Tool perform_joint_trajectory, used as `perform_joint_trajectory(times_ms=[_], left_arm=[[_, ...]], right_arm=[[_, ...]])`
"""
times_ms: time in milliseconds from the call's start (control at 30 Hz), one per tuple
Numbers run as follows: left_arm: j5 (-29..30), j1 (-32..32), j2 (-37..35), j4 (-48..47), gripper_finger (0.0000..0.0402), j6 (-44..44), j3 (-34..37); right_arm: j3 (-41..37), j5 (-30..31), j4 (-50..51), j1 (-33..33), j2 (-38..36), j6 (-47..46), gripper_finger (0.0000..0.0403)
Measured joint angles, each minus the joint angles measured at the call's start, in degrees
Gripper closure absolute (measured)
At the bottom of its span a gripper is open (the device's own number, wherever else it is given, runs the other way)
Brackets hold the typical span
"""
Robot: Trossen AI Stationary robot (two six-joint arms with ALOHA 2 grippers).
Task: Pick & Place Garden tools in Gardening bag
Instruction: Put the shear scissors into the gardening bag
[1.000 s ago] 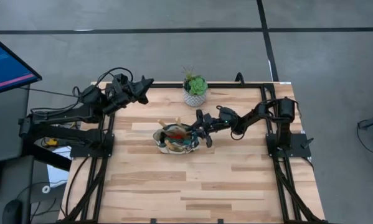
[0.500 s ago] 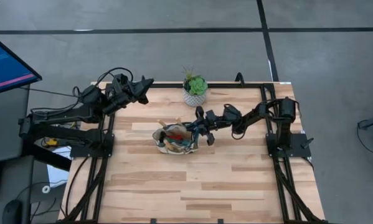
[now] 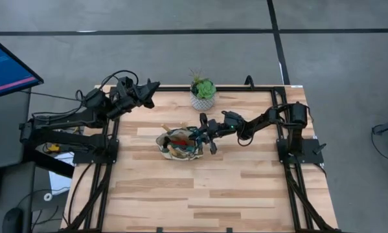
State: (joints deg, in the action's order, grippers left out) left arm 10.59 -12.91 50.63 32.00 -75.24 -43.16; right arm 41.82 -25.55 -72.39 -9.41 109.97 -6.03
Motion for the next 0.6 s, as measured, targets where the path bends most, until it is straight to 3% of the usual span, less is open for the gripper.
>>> perform_joint_trajectory(times_ms=[233, 400, 600], left_arm=[[0.01, -0.01, 0.0, 0.01, 0.0399, 0.0, 0.0], [-0.09, 0.0, 0.0, -0.01, 0.0399, 0.02, 0.0], [-4.08, -0.02, -0.49, -0.13, 0.0399, 1.68, 0.0]], right_arm=[[0.01, 3.41, 4.51, 0.65, -0.02, 4.93, 0.0293], [0.02, 3.38, 1.99, 0.79, -0.12, 5.13, 0.0227], [0.0, 3.2, 3.42, -0.35, -6.34, 4.51, 0.0158]])
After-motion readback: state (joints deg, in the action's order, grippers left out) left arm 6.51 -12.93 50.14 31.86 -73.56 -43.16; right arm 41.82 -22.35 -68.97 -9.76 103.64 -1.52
